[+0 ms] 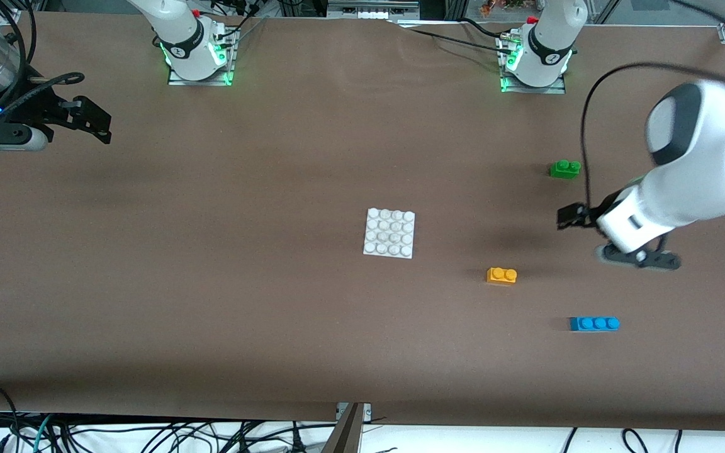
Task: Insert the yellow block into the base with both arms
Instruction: 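Lower the left gripper over the yellow block and close on it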
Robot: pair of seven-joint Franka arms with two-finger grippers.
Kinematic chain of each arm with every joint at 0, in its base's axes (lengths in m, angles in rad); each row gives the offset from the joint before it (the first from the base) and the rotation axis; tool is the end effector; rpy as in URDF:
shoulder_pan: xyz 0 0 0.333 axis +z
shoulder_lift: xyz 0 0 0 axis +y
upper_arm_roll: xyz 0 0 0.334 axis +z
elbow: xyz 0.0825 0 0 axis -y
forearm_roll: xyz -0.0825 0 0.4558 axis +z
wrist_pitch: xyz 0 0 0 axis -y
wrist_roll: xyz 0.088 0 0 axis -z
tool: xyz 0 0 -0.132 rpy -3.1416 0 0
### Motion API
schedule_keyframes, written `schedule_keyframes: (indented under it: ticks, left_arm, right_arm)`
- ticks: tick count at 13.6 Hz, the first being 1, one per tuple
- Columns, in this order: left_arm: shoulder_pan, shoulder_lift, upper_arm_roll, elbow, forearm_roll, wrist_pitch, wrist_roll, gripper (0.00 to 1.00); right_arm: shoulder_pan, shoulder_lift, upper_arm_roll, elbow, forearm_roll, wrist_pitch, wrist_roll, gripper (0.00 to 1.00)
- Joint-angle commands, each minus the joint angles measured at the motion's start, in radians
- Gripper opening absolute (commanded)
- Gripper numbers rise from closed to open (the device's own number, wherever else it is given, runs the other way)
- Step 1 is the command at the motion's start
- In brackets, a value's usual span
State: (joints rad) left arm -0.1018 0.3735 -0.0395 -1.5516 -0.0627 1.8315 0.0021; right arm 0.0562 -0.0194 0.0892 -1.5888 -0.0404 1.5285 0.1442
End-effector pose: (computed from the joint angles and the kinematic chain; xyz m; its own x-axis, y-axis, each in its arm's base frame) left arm 0.7223 -0.1065 0.3939 0.9877 -0.1249 -0.0937 -0.1183 -0.9903 0.0734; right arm 0.6085 0.0841 0.6163 0.9994 -0.0006 -0.0345 0.0011 -0.9989 0.0476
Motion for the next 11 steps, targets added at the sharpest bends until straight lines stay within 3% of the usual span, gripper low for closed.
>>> schedule_keyframes:
  ticks: [1, 6, 11]
  left_arm:
    - [-0.062, 0.114, 0.003, 0.021, 0.021, 0.139, -0.031, 1.0]
    - [-0.108, 0.269, 0.004, 0.016, 0.021, 0.346, -0.033, 1.0]
    - [-0.104, 0.34, 0.012, -0.019, 0.05, 0.432, -0.031, 1.0]
  right_arm:
    - [-0.009, 0.012, 0.0, 0.026, -0.009, -0.024, -0.009, 1.0]
    - [-0.009, 0.015, -0.017, 0.026, -0.006, -0.024, -0.014, 1.0]
    - [-0.004, 0.013, -0.017, 0.026, -0.001, -0.024, -0.008, 1.0]
